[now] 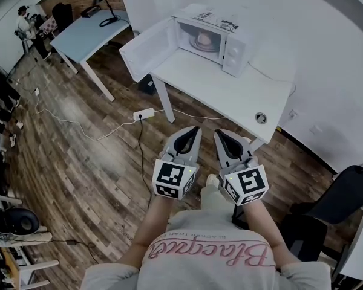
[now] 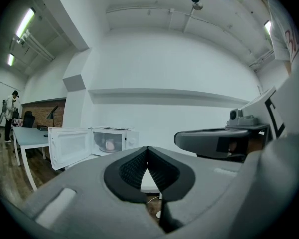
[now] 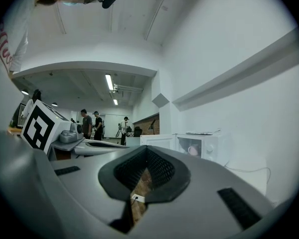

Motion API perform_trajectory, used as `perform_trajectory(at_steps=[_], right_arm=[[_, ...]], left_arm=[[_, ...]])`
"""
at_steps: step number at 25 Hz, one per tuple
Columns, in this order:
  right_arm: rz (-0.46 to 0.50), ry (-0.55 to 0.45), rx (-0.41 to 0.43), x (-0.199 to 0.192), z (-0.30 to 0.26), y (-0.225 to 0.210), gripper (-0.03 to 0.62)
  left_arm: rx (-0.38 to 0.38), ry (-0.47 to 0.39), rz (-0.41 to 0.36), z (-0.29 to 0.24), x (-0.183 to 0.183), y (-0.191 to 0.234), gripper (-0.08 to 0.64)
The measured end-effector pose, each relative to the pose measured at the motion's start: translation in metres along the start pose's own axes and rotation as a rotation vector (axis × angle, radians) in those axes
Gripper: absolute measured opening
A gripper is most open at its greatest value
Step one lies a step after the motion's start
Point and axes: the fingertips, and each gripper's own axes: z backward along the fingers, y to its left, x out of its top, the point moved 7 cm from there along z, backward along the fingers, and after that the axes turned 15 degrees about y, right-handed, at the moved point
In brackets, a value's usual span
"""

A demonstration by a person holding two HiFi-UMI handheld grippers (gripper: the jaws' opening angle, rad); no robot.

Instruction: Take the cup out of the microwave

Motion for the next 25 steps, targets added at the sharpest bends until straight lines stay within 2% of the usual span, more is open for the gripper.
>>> perform_trajectory(at_steps=[6,25], right_arm=[[0.009,0.005,0.033,0.012,-0.036,-0.037,0.009],[0.005,0.045,0.128,0.032,-0.128,-0.156,0.009]], left_arm=[[0.016,-0.011,-0.018,-0.044,0.021,0.020,0.005],[0.072,0.008,0.023,-0.179,0.063,0.064,0.004]])
